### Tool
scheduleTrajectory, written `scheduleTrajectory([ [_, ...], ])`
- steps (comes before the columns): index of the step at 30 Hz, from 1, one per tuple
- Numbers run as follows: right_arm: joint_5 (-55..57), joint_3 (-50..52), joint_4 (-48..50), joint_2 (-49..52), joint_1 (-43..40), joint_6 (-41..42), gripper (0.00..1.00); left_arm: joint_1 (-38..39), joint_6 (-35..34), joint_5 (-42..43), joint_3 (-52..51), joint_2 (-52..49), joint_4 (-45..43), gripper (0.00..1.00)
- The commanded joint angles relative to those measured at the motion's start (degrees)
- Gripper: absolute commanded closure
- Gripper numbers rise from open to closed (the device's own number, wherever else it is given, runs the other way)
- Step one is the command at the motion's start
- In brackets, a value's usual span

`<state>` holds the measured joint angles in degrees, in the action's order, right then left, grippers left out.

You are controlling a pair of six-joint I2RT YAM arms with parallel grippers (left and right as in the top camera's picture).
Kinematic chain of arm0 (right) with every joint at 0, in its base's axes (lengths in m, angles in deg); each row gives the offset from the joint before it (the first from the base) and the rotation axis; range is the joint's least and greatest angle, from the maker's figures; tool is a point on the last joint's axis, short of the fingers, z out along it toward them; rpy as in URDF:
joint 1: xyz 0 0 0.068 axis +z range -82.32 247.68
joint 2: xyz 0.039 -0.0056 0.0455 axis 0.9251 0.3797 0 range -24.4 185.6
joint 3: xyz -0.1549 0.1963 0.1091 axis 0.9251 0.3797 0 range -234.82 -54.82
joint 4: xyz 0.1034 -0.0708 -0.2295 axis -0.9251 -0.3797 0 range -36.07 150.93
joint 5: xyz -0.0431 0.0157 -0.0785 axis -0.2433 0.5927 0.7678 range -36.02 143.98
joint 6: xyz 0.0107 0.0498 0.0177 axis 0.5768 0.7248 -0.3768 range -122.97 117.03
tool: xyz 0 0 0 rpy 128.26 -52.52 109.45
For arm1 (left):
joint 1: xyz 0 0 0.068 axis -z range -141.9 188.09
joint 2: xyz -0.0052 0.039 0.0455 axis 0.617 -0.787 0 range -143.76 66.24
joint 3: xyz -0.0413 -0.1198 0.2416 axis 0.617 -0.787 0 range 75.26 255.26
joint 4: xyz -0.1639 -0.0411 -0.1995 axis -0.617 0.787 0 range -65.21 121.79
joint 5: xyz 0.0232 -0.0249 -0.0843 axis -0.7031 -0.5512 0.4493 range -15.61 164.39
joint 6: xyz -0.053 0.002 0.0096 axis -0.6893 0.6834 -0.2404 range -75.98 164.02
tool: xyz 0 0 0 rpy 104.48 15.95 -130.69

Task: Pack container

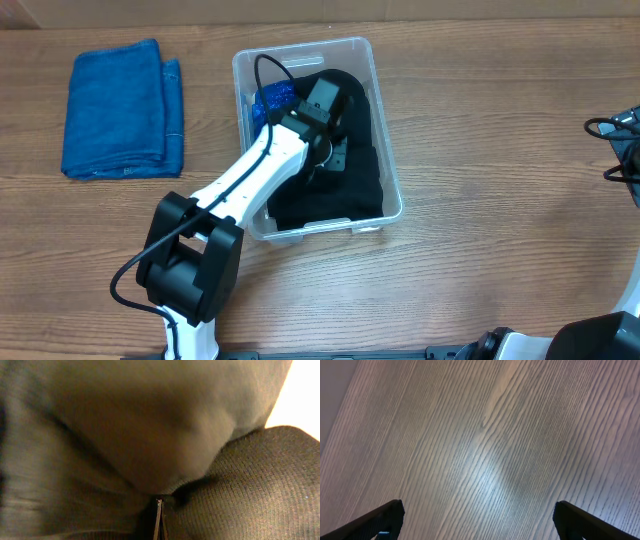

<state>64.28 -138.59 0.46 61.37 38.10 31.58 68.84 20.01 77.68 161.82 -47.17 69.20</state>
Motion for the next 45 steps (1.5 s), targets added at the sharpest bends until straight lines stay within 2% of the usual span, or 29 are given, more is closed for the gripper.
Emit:
scheduleTrajectory([
  [1,-0.1,0.3,0.3,0.0,-0.2,0.4,0.00,2.0,-0.1,1.4,-2.9,0.3,-0.6,0.96],
  [10,-0.1,0.3,0.3,0.0,-0.2,0.4,0.00,2.2,1.1,-2.0,-3.0,0.3,-2.7,0.96],
  [16,-0.1,0.3,0.3,0.0,-0.2,0.4,0.00,1.4,4.6,-2.4,5.4,0.5,-0.4,0.96],
  [21,-0.1,0.3,0.3,0.0,-0.2,0.4,0.00,1.7,4.7,-1.1,12.7,0.6,2.1,0.96],
  [25,-0.1,0.3,0.3,0.0,-0.2,0.4,0.00,2.4,4.2,2.9,12.4,0.1,1.9,0.96],
  [31,-0.1,0.3,0.3,0.0,-0.2,0.5,0.00,3.4,1.7,3.0,9.2,-2.6,1.4,0.96],
  [38,-0.1,0.3,0.3,0.0,-0.2,0.4,0.00,4.1,1.7,6.9,7.5,-5.7,0.9,0.96],
  [45,-0.1,0.3,0.3,0.0,-0.2,0.5,0.00,5.7,2.4,6.8,7.5,-8.1,-0.8,0.96],
])
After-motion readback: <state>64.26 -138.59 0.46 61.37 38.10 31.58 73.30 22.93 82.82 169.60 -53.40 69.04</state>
